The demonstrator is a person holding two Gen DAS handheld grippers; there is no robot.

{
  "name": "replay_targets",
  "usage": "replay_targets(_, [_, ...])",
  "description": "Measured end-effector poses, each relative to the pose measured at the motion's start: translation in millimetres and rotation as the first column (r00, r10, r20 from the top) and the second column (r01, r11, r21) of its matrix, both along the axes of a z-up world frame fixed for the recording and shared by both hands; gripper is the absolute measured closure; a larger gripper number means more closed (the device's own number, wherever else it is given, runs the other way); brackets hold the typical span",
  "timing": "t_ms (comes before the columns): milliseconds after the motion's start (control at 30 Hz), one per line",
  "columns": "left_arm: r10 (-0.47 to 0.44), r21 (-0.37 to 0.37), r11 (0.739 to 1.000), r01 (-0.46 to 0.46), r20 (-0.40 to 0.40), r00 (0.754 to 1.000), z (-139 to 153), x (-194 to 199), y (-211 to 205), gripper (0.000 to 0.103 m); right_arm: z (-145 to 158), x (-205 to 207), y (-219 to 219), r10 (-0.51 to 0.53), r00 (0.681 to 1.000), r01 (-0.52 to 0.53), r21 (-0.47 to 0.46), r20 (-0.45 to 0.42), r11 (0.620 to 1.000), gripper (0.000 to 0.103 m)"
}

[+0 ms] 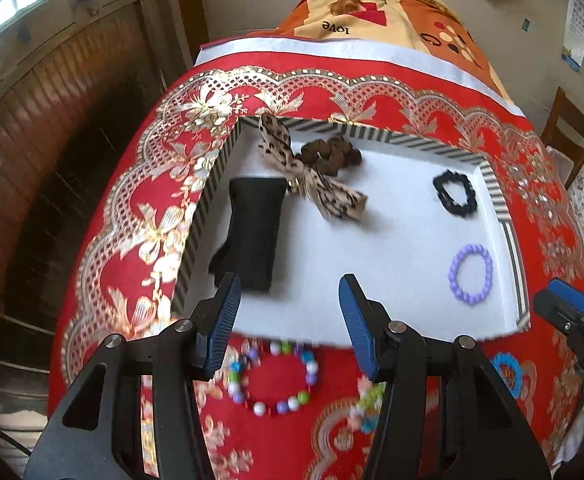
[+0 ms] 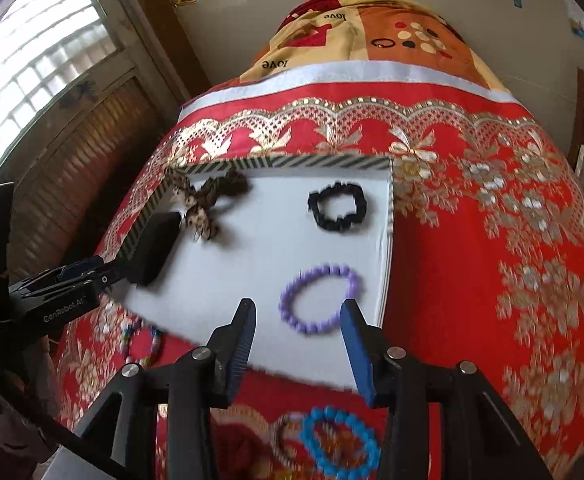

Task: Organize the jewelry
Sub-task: 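Raise both grippers out of the tray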

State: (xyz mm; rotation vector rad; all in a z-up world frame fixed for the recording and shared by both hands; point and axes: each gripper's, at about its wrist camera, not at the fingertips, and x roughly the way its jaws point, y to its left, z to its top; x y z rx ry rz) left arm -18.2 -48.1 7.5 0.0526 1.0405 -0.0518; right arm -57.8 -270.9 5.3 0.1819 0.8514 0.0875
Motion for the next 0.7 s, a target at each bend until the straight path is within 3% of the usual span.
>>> replay_targets(700, [-0.011,0.012,1.000,0.011,0.016,1.000,5,-93,-17,0.052,-17,-101,3,0.004,1.000,-0.005,-0.026,-0.017,1.000,0.060])
